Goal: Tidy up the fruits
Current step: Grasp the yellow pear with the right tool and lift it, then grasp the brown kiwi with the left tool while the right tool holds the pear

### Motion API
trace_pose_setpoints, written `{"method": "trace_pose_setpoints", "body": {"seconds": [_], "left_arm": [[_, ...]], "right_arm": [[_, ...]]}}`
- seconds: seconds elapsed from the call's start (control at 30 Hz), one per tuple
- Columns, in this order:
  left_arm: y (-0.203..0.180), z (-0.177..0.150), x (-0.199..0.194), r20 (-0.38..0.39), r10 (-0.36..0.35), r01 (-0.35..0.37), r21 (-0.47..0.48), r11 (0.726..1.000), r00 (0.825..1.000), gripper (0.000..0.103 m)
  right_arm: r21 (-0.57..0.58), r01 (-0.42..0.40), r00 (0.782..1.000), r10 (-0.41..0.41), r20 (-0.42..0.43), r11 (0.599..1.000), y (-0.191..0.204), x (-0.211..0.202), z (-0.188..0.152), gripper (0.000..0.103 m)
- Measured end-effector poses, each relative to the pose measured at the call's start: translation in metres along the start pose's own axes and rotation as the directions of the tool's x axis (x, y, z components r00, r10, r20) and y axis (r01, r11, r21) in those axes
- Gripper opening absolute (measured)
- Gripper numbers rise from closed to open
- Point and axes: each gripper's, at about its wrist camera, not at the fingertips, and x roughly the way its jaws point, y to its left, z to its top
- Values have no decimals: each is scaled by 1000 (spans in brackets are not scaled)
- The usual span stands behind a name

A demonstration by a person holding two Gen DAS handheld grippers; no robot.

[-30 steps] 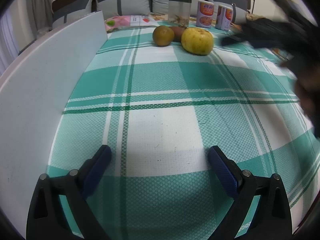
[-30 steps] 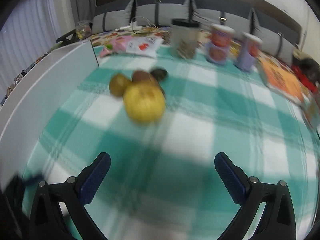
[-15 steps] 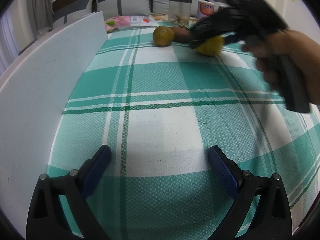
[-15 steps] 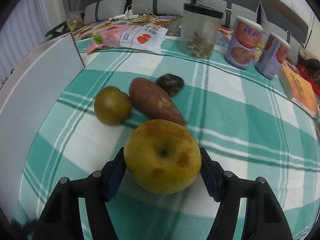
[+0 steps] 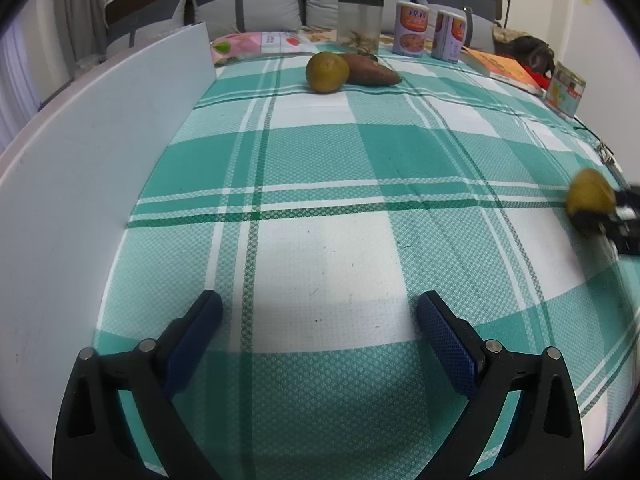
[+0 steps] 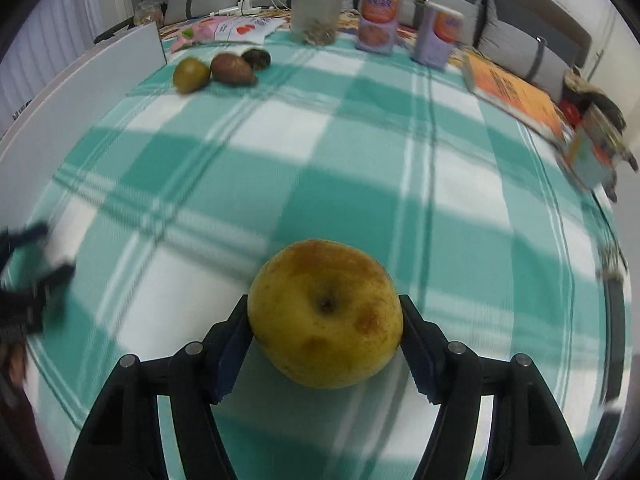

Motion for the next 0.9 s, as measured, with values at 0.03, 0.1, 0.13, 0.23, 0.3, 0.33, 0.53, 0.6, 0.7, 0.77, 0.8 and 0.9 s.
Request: {"method": "trace_pose_setpoints", "body": {"seconds": [0.03, 0.1, 0.13, 0.23, 0.3, 0.33, 0.53, 0.6, 0.7, 0.77, 0.8, 0.9], "left_arm": [[0, 0, 0, 0, 1, -1, 0, 1000, 1000, 99], [0, 0, 0, 1, 1, -1, 0, 1000, 1000, 99], [0, 0, 0, 1, 1, -1, 0, 1000, 1000, 99], [1, 0, -1, 2, 1, -1, 0, 1000, 1000, 99], [0, -1, -1, 2, 1, -1, 0, 1000, 1000, 99], [0, 0, -1, 2, 2, -2, 0, 1000, 1000, 99], [1, 0, -1, 2, 2, -2, 0, 1000, 1000, 99], [1, -1, -1, 2, 2, -2, 0, 1000, 1000, 99], [1, -1, -1, 2, 1, -1, 0, 1000, 1000, 99], [0, -1, -1, 2, 2, -2, 0, 1000, 1000, 99], [0, -1, -1, 2, 2, -2, 0, 1000, 1000, 99], [2, -1, -1, 2, 2, -2, -4, 1000, 1000, 99]], "right_arm": [[10, 3, 1000, -3, 20, 1000, 0, -3, -6, 70], [54, -2, 999, 0, 48, 999, 0, -9, -16, 87], [74, -4, 998, 0, 60, 997, 0, -11, -20, 101], [121, 4, 995, -16, 99, 993, 6, -19, -32, 103], [126, 25, 994, -38, 102, 992, 10, -20, -41, 103], [118, 33, 994, -45, 102, 992, 12, -20, -44, 103], [122, 30, 995, -41, 86, 992, 12, -11, -57, 103], [132, 18, 996, -29, 81, 991, 10, -9, -57, 103], [136, 16, 996, -27, 80, 991, 9, -9, -57, 103], [136, 15, 996, -26, 80, 991, 9, -9, -57, 103], [136, 15, 997, -26, 79, 991, 9, -9, -57, 103], [136, 15, 997, -26, 79, 991, 9, -9, -57, 103]]}}
